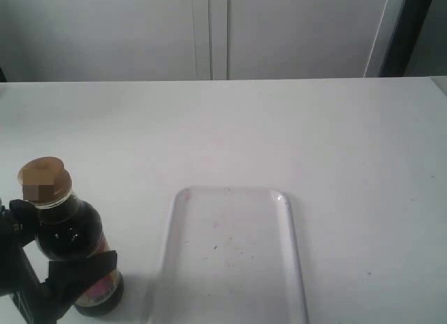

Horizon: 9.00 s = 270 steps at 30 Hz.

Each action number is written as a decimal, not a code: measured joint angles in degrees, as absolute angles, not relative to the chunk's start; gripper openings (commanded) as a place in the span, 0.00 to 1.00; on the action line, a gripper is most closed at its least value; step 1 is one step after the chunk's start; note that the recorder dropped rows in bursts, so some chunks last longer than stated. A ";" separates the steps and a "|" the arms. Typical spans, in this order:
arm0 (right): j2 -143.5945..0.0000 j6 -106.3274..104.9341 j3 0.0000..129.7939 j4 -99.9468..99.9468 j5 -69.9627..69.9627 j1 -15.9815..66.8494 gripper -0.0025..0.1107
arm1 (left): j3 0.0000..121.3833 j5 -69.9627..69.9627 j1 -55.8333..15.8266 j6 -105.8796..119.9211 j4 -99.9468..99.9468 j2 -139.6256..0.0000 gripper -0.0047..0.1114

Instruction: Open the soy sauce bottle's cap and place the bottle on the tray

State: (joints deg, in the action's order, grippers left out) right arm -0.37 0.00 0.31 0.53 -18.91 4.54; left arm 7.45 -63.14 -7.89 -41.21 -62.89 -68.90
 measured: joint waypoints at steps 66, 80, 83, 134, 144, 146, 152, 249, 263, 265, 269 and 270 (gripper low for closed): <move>-0.37 1.01 0.31 1.60 -8.02 4.54 0.02 | 7.66 -69.81 -7.89 -20.91 -58.52 -87.21 0.04; -2.41 9.61 5.18 -1.39 10.74 4.54 0.02 | 7.66 -69.91 -7.89 -20.91 -58.86 -87.21 0.04; -7.08 8.89 9.26 -1.39 10.74 4.54 0.02 | 7.66 -69.91 -7.89 -20.91 -58.86 -87.21 0.04; -70.09 1.94 34.60 12.55 16.40 35.28 0.02 | 7.66 -69.91 -7.89 -20.70 -59.19 -87.21 0.04; -76.68 0.50 30.66 13.09 30.99 39.49 0.02 | 7.66 -69.91 -7.89 -20.70 -59.19 -87.21 0.04; -78.39 -1.55 30.66 12.82 31.75 41.23 0.02 | 7.66 -69.91 -7.89 -20.70 -59.19 -87.21 0.04; -84.43 -12.92 30.93 8.11 31.83 46.17 0.02 | 7.66 -69.91 -7.89 -20.70 -59.19 -87.21 0.04; -89.99 -101.96 50.77 -52.95 26.95 70.37 0.02 | 7.77 -70.49 -7.89 -18.74 -63.28 -87.21 0.04; -89.99 -103.13 50.77 -53.39 31.38 72.75 0.02 | 7.67 -70.59 -7.89 -18.74 -63.28 -87.21 0.04; -89.99 -103.13 51.25 -54.38 31.04 73.14 0.02 | 7.67 -70.59 -7.89 -18.74 -63.40 -87.21 0.04; -89.87 -104.02 57.96 -53.76 26.28 75.60 0.02 | 7.46 -70.50 -7.89 -19.39 -63.51 -87.21 0.04; -89.80 -104.56 59.55 -53.10 25.27 76.91 0.02 | 7.46 -70.50 -7.89 -19.39 -63.51 -87.21 0.04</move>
